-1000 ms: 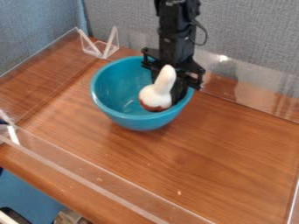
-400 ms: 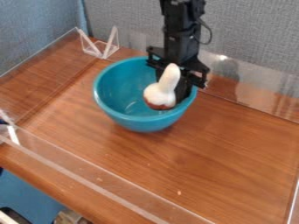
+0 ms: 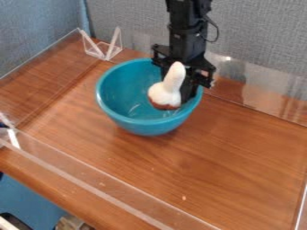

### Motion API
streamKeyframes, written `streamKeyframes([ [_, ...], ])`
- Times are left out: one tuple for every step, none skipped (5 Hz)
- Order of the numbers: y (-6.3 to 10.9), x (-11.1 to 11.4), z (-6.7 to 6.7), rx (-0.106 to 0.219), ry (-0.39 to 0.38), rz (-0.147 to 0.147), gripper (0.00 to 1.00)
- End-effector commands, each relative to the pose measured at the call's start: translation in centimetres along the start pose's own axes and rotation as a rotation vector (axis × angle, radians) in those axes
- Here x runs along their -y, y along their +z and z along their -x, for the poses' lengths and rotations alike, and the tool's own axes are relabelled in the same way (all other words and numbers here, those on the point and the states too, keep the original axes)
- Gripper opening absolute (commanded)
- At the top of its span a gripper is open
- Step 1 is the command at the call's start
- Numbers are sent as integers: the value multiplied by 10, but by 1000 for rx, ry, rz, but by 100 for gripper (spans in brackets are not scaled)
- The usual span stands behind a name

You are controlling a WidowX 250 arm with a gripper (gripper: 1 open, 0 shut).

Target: Put the mushroom in the blue bowl

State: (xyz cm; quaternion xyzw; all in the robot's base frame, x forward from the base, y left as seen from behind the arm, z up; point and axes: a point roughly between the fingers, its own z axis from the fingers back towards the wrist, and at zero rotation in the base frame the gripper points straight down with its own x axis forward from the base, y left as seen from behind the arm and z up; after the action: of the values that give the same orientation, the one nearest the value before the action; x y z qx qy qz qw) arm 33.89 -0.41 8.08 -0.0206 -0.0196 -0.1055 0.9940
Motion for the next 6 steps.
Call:
streamKeyframes([
  [13, -4, -9, 46, -3, -13, 0],
  [11, -8, -9, 40, -3, -14, 0],
  [9, -9, -9, 32, 1, -11, 0],
  [7, -11, -10, 24, 4, -8, 0],
  [7, -13, -9, 22, 7, -6, 0],
  [8, -14, -9, 21, 10, -3, 0],
])
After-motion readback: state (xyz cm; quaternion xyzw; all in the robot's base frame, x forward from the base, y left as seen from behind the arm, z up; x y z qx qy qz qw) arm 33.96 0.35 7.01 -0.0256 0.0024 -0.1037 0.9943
